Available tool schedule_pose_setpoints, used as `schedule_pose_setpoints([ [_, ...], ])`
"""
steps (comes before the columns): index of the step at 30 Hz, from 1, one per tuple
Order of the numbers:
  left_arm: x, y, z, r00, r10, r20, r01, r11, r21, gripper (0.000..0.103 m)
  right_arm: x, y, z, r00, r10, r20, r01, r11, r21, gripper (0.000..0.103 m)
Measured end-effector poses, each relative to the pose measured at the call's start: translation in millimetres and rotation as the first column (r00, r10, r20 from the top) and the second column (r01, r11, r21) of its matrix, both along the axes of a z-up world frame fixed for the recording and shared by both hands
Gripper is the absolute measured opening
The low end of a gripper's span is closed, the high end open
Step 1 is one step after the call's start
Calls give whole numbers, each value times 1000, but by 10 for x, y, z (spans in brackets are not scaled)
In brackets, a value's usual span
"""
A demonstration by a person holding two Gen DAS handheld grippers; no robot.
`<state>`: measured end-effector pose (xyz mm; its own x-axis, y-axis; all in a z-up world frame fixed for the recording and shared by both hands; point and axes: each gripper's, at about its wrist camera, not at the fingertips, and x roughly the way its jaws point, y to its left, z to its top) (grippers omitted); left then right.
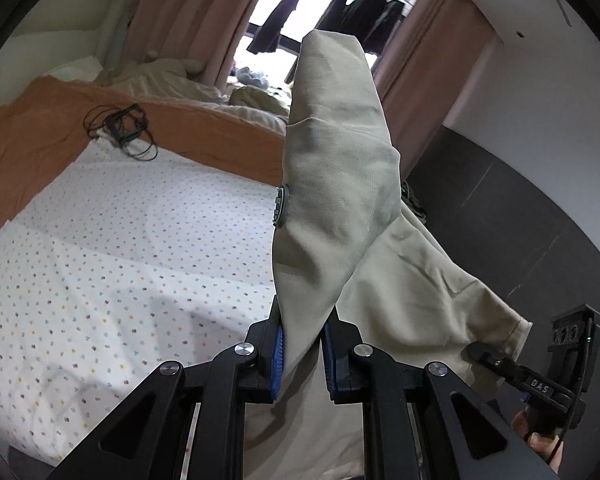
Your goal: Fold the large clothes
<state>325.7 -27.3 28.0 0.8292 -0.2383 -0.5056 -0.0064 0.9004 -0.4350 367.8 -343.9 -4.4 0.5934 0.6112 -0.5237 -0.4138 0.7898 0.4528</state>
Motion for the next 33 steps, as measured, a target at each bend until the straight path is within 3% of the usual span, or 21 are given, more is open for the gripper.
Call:
schedule_pose_setpoints([
  [15, 255, -1066, 379, 984, -171, 49, 170, 985, 17, 16, -173, -1128, 490, 987, -113, 118, 111, 994, 23, 16],
  [27, 653, -2108, 608, 926, -372, 66, 374, 927, -16, 16, -286, -2143, 830, 948, -270, 167, 277, 961, -18, 16],
  [33, 825, -2631, 646, 880, -471, 62, 473, 881, -29, 16, -307, -2643, 919, 921, -346, 181, 357, 934, -32, 16],
])
